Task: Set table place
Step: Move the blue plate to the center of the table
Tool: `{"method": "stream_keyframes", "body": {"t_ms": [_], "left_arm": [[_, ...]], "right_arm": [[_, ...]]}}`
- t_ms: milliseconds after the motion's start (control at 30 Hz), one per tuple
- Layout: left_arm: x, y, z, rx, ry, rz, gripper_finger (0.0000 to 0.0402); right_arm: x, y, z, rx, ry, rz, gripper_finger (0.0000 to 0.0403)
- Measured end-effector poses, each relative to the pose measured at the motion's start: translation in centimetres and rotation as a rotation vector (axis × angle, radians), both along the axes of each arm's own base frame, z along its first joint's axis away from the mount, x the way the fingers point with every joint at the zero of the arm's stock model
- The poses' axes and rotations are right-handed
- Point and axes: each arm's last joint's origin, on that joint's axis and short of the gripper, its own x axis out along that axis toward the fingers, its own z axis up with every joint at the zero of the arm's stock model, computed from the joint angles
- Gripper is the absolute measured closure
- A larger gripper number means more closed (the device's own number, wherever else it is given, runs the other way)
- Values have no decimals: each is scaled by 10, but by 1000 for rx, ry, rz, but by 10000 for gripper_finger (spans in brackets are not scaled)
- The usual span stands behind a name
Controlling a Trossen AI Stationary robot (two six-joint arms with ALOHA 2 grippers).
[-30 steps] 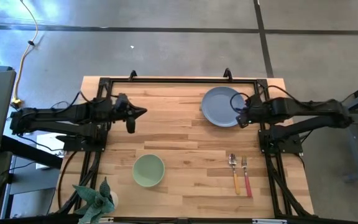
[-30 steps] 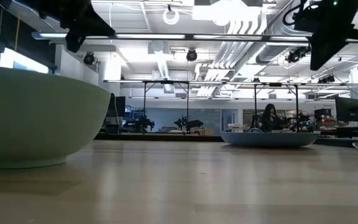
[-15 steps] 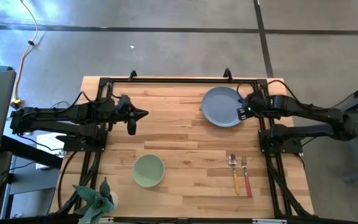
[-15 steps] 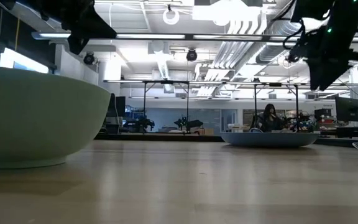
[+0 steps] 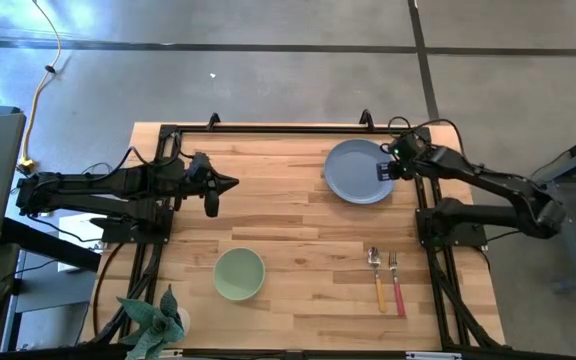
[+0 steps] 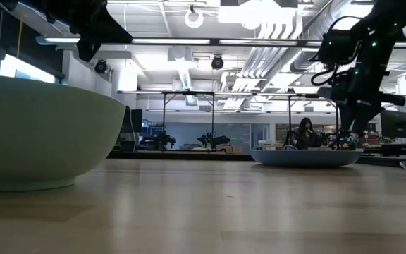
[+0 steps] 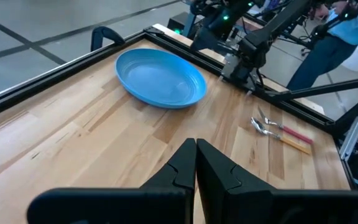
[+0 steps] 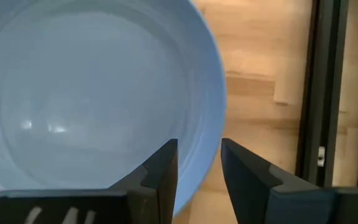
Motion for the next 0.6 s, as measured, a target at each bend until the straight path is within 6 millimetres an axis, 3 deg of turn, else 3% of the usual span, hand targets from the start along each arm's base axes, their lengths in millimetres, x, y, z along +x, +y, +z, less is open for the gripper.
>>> {"method": "stream_keyframes", "body": {"t_ms": [600], "left_arm": [[0, 0, -1, -2, 6, 0, 401]], "right_arm": [[-1, -39, -35, 130, 88, -12, 288]]}}
